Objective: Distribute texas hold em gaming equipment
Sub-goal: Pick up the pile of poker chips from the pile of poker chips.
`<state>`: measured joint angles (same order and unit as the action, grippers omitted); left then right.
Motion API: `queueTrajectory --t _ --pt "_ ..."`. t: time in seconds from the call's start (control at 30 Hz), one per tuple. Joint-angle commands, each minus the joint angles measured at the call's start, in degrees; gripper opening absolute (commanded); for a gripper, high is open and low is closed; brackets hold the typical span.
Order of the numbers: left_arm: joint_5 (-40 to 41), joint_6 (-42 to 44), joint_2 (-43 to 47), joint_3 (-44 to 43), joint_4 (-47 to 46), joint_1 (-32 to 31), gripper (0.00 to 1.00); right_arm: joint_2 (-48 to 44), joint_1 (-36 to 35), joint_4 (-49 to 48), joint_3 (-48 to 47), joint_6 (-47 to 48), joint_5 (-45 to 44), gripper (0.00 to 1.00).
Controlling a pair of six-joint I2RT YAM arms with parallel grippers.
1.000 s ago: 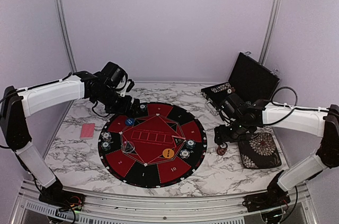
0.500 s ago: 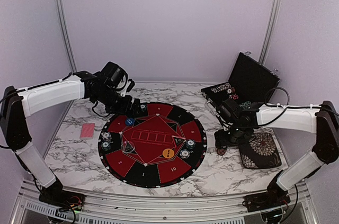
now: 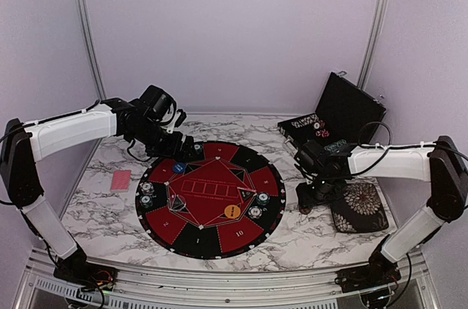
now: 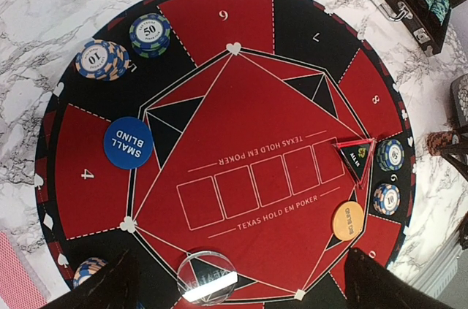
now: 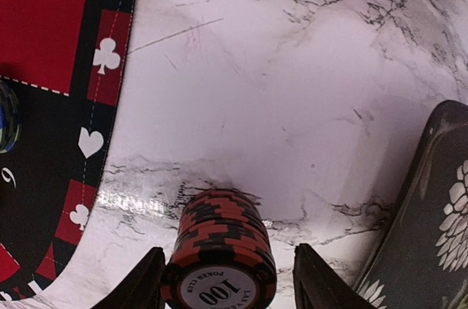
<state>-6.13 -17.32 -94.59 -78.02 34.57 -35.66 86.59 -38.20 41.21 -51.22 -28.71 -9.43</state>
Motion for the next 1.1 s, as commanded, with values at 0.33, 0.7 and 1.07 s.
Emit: queueTrajectory --t 0.33,0.7,1.07 --pt "-0.33 0.07 -0.45 0.61 -0.50 -0.38 0.99 0.43 -1.59 0.80 -2.48 -0.79 -2.79 0.48" --pt "-0.44 0.29 -0.89 1.11 -0.54 -0.35 0.99 0.44 -2.19 0.63 -2.70 -1.33 -2.78 0.36" --pt "-0.57 0.45 -0.93 1.37 -0.48 -0.38 0.99 -0.32 -2.53 1.89 -3.89 -1.83 -3.97 0.31"
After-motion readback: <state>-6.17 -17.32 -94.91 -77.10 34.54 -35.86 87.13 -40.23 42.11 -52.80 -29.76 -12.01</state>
